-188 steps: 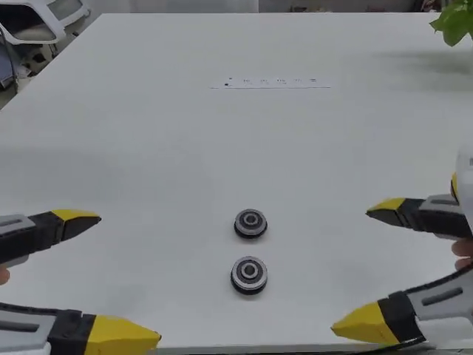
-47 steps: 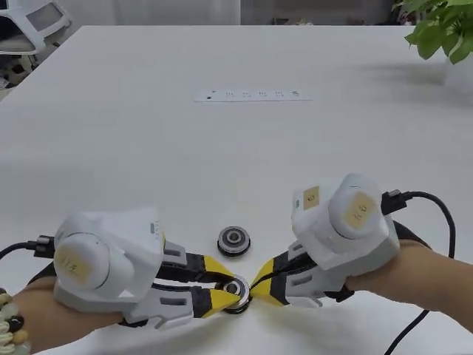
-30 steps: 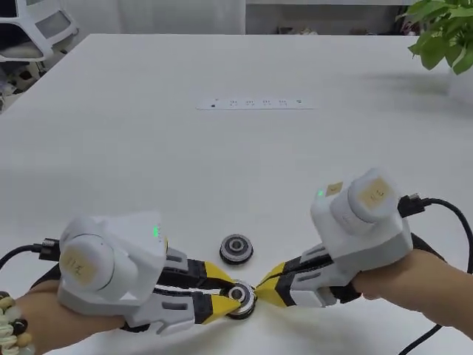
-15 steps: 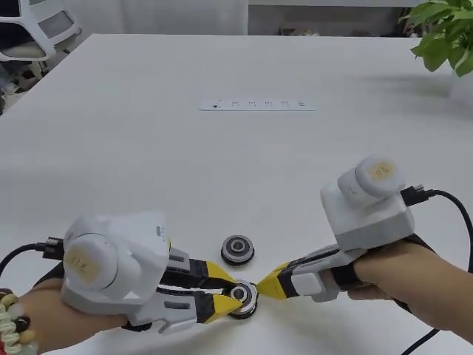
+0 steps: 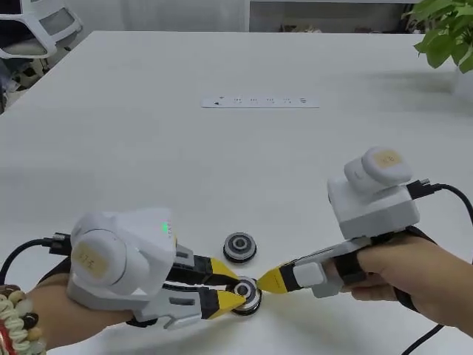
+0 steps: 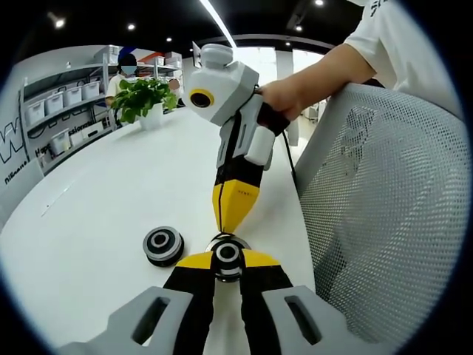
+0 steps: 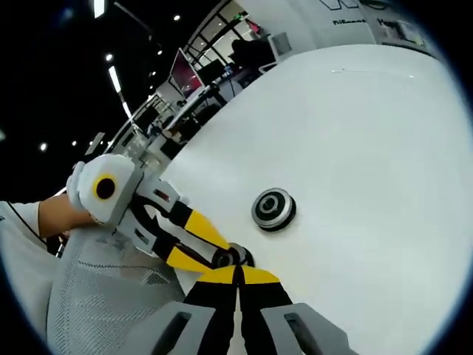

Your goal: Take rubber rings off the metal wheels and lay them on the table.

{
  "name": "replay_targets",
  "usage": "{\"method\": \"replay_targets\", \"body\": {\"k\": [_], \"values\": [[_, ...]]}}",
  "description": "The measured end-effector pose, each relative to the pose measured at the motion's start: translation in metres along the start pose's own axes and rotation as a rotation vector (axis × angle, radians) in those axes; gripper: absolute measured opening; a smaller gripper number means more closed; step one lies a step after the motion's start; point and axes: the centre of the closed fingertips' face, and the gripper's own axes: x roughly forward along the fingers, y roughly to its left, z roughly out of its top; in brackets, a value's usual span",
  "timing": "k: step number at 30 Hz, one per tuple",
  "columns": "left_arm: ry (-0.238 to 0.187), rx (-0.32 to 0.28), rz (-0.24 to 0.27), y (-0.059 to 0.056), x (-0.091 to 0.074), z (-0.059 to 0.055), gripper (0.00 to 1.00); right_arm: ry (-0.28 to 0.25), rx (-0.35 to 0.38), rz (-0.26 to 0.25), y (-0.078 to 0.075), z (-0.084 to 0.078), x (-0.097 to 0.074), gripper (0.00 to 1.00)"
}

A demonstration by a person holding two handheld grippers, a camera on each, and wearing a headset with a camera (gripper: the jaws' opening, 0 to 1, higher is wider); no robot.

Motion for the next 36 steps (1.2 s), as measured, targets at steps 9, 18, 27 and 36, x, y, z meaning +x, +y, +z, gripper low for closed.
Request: {"method": "replay_targets", "body": {"k": [9, 18, 27, 36], "values": [[0.001, -0.003, 0.003, 0.000, 0.000, 0.000, 0.07, 0.000, -0.018, -0.002, 0.002, 0.001, 0.001, 0.00], [-0.001, 0.004, 0.002, 0.000, 0.000, 0.000, 0.07, -0.003, -0.030, 0.010, 0.004, 0.002, 0.001, 0.00], [0.000, -0.005, 0.008, 0.000, 0.001, 0.000, 0.07, -0.065, -0.019, 0.097, 0.027, 0.016, -0.002, 0.00], [-0.020, -0.011, 0.022, 0.001, 0.001, 0.000, 0.07, -0.038, 0.011, 0.029, 0.009, 0.005, -0.002, 0.00]]}}
